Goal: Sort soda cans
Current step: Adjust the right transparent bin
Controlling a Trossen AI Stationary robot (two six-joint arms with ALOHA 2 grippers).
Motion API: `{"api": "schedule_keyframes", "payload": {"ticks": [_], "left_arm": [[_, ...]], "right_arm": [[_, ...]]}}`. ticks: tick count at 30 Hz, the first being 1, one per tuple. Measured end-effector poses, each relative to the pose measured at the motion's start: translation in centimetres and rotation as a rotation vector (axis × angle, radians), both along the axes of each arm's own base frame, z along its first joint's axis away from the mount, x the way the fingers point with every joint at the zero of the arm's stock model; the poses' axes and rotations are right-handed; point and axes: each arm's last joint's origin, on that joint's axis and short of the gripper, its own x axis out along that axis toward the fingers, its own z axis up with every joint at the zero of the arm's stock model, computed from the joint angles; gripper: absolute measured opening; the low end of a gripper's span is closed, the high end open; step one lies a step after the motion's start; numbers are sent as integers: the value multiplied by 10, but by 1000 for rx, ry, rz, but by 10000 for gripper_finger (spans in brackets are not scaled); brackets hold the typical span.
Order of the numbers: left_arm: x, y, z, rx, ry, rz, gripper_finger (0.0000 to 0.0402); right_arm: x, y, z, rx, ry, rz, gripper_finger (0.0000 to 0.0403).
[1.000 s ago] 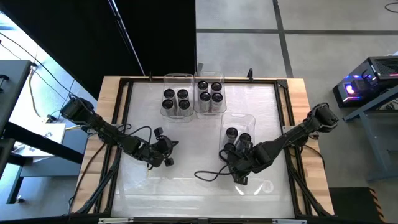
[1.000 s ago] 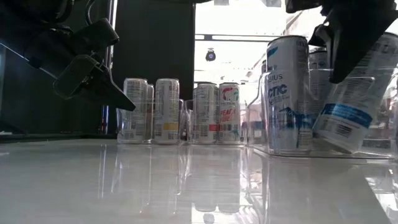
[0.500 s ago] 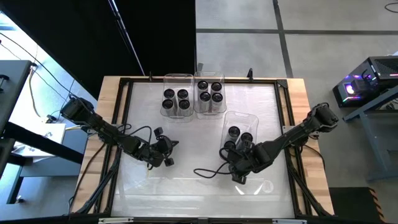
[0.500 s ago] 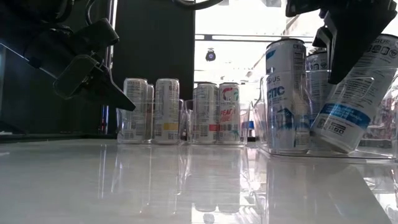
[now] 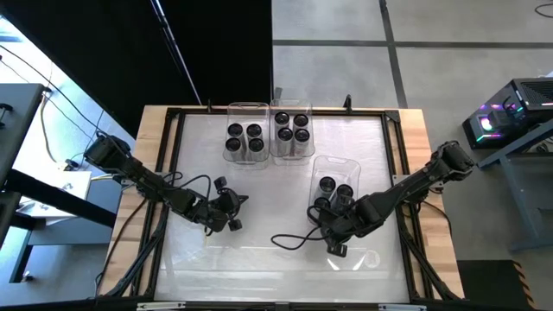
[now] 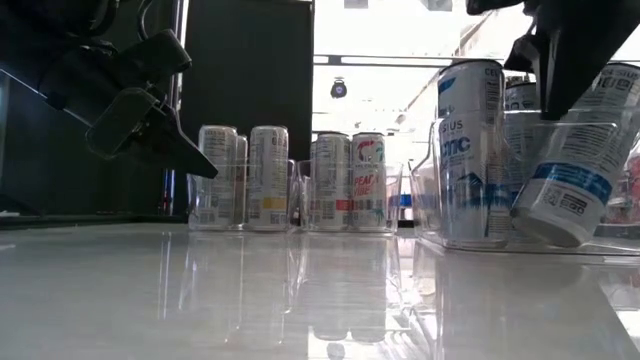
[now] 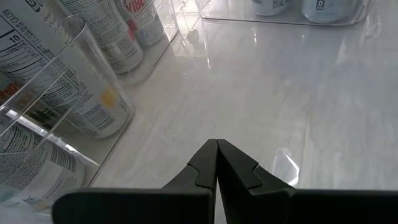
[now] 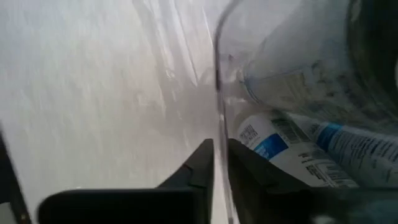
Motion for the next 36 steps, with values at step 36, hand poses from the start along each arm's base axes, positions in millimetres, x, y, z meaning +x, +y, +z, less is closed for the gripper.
{"api": "schedule_keyframes", "payload": {"ticks": [36], "left_arm": [[0, 0, 0, 0, 1, 0, 0]], "right_arm": [[-57, -17, 73, -23, -275, -43, 133]]}}
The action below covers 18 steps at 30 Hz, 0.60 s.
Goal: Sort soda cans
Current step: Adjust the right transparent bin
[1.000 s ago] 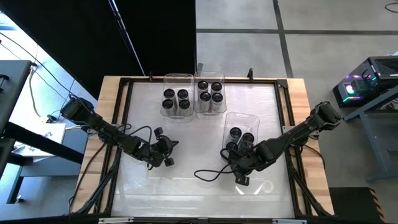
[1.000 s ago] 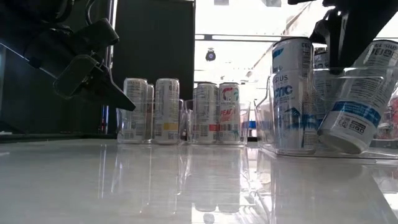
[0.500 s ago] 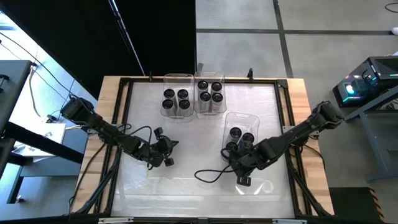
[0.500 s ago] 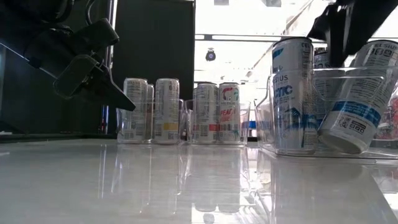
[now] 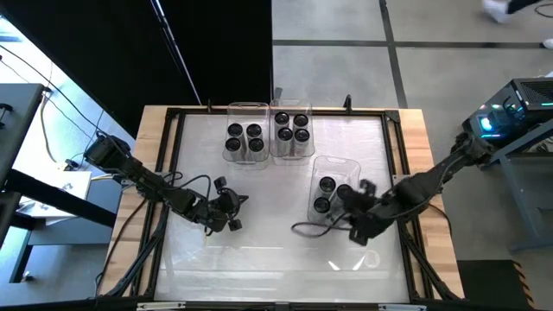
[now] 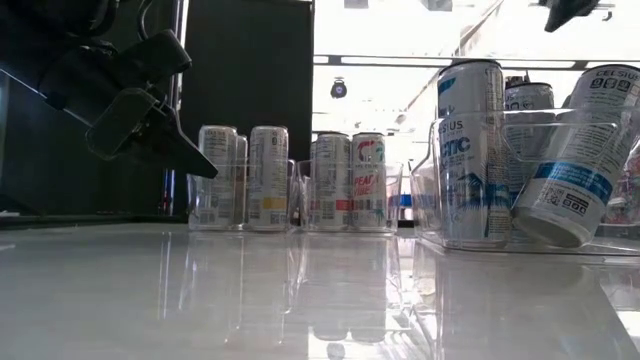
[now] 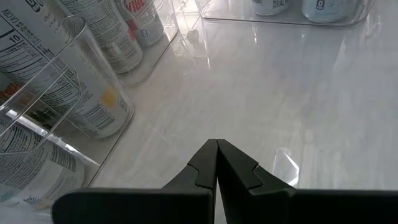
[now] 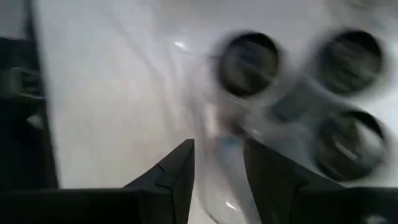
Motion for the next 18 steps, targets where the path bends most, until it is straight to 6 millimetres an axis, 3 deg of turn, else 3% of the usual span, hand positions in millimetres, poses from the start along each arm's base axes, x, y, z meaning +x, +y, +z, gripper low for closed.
{"api": "schedule_keyframes", "payload": {"ticks": [8, 15, 18], "left_arm": [[0, 0, 0, -3, 1, -3, 0], [0, 0, 0, -3, 0, -3, 0], [0, 0, 0, -3, 1, -3, 0]], "right_arm": [[-45, -16, 2, -69, 197, -218, 89], [-47, -16, 1, -85, 208, -230, 12], [-44, -16, 1, -70, 194, -230, 5]]}}
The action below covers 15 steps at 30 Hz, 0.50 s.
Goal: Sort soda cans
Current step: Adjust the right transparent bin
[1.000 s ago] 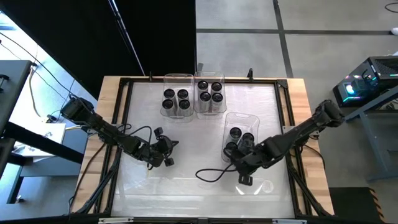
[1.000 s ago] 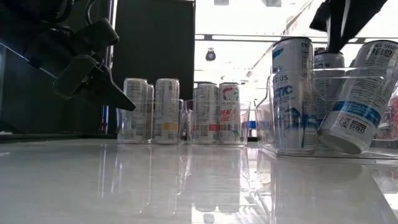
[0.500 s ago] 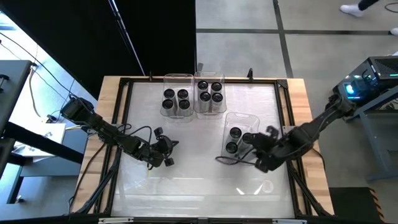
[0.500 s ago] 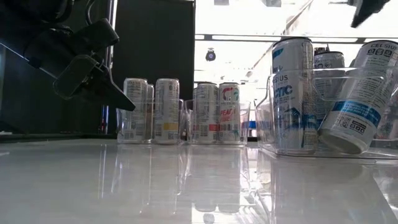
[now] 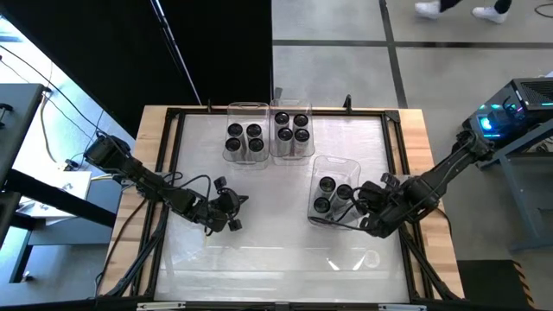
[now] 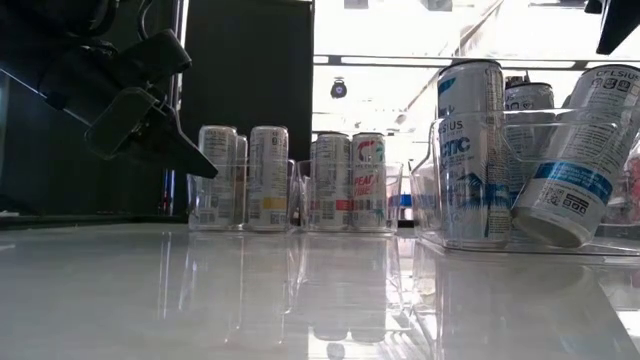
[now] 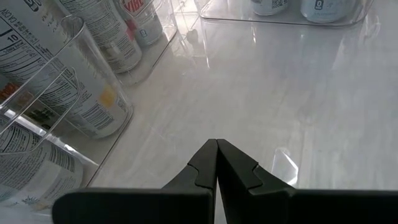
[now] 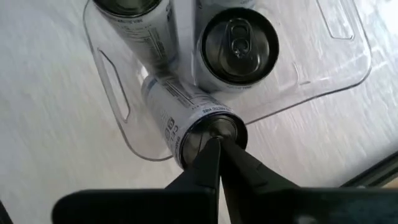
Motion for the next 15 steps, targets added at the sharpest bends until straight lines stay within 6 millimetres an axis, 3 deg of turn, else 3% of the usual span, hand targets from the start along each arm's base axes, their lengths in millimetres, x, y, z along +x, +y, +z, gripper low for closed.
{"api": "schedule_keyframes", "payload": {"ticks": [15], "left_arm": [[0, -1, 0, 0, 0, -2, 0]], "right_arm": [[27, 12, -23, 54, 140, 51, 0]]}}
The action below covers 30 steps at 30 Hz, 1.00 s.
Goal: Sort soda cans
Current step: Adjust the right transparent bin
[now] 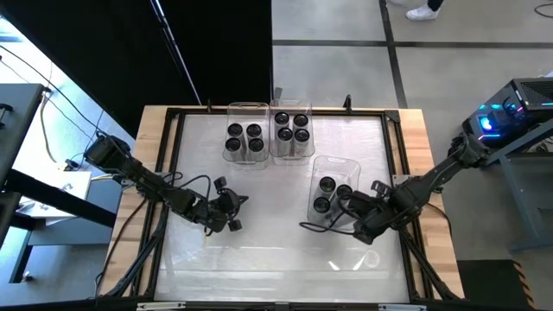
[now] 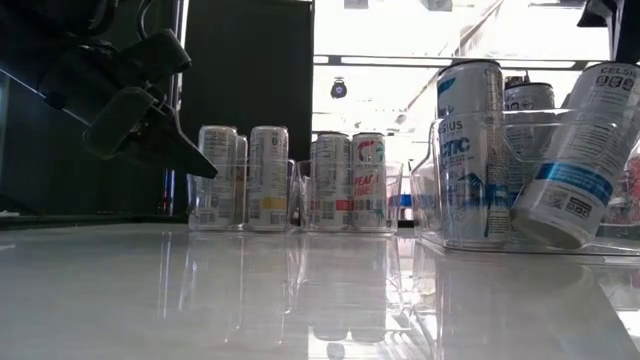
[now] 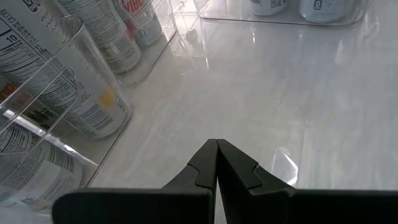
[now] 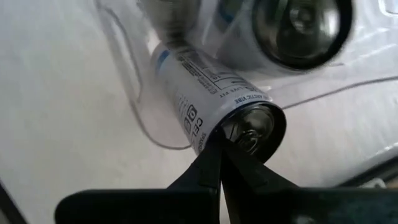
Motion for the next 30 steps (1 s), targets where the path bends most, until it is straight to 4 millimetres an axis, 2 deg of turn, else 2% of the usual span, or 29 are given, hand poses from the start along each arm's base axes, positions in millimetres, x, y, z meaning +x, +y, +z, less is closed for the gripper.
{"api": "schedule_keyframes", "payload": {"ticks": [8, 16, 20, 30], "left_arm": [[0, 0, 0, 0, 0, 0, 0], [0, 0, 0, 0, 0, 0, 0], [0, 0, 0, 0, 0, 0, 0], [0, 0, 0, 0, 0, -1, 0]], "right_arm": [[10, -1, 1, 28, -50, 44, 0], [31, -1, 4, 77, -198, 134, 0], [36, -3, 6, 70, -218, 169, 0], [30, 3, 46, 43, -299, 178, 0]]}}
